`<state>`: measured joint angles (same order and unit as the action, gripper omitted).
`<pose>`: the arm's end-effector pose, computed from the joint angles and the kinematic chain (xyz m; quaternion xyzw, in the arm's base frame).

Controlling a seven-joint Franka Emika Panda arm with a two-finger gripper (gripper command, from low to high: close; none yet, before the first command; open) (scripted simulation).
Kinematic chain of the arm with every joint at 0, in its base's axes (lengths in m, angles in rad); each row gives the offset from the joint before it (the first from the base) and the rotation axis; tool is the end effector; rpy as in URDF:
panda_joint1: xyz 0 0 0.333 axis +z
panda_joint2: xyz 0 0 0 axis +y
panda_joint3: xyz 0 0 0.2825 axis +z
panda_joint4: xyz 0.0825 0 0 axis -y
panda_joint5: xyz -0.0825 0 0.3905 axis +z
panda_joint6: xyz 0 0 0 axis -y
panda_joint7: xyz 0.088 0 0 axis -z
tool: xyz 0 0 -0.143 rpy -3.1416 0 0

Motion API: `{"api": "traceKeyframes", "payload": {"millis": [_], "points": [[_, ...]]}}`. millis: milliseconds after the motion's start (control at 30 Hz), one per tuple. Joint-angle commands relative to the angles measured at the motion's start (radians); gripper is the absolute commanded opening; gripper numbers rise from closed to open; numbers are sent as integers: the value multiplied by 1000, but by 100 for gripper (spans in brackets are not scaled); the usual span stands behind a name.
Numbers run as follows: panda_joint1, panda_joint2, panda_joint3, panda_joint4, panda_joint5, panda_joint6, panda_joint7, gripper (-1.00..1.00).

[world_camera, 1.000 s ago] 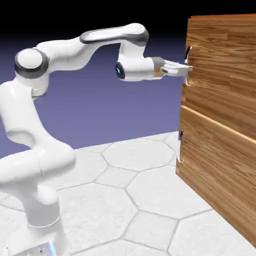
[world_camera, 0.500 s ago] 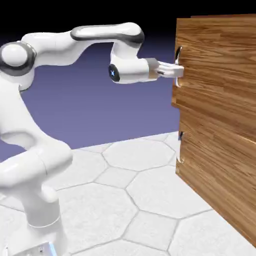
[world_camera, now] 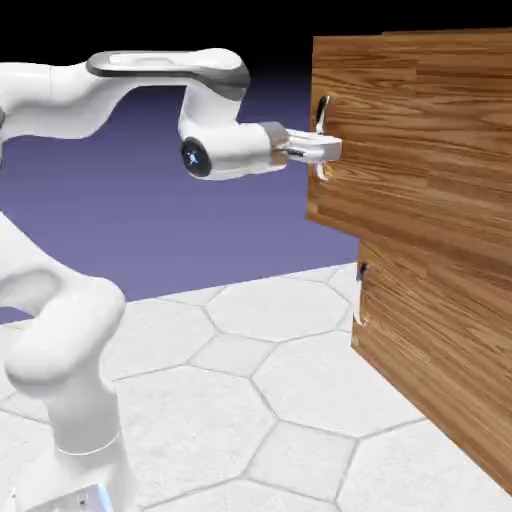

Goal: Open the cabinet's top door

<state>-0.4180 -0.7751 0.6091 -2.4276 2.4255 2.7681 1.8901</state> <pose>0.4412 0.0944 0.5530 0.1666 0.6874 0.3673 0.6040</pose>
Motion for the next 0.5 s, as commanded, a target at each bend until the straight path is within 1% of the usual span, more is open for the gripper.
{"api": "traceKeyframes", "payload": {"millis": [0,233,467], "points": [[35,-20,-36,-31,-36,-17,21,-100],[228,-193,-280,-228,-332,-136,181,-100],[300,-366,-488,-363,-637,-275,331,-100]]}}
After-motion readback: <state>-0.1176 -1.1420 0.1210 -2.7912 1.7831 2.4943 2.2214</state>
